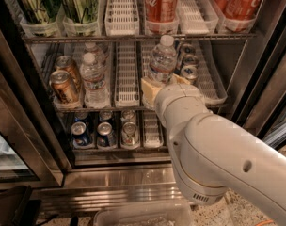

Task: Pick water bottle from middle shelf of fridge

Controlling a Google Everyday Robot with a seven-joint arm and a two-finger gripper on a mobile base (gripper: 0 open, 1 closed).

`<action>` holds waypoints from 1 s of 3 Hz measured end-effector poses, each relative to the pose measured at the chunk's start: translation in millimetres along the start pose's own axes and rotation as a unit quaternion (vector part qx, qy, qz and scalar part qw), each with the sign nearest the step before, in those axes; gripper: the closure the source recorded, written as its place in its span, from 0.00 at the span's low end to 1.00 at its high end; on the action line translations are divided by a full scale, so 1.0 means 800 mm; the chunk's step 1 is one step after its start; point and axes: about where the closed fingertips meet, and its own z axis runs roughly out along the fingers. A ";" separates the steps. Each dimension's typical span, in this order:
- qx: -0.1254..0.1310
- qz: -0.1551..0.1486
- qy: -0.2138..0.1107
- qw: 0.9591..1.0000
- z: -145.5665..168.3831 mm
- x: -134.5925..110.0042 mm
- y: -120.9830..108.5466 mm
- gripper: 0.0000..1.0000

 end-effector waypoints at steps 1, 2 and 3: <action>0.000 0.000 0.000 1.000 0.000 0.000 0.000 1.00; -0.030 -0.017 0.015 0.999 0.002 0.006 0.008 1.00; -0.067 -0.066 0.033 0.995 -0.001 0.008 0.005 1.00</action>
Offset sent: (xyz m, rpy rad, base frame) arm -0.0065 0.0249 -0.0268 -0.1370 0.1630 0.3270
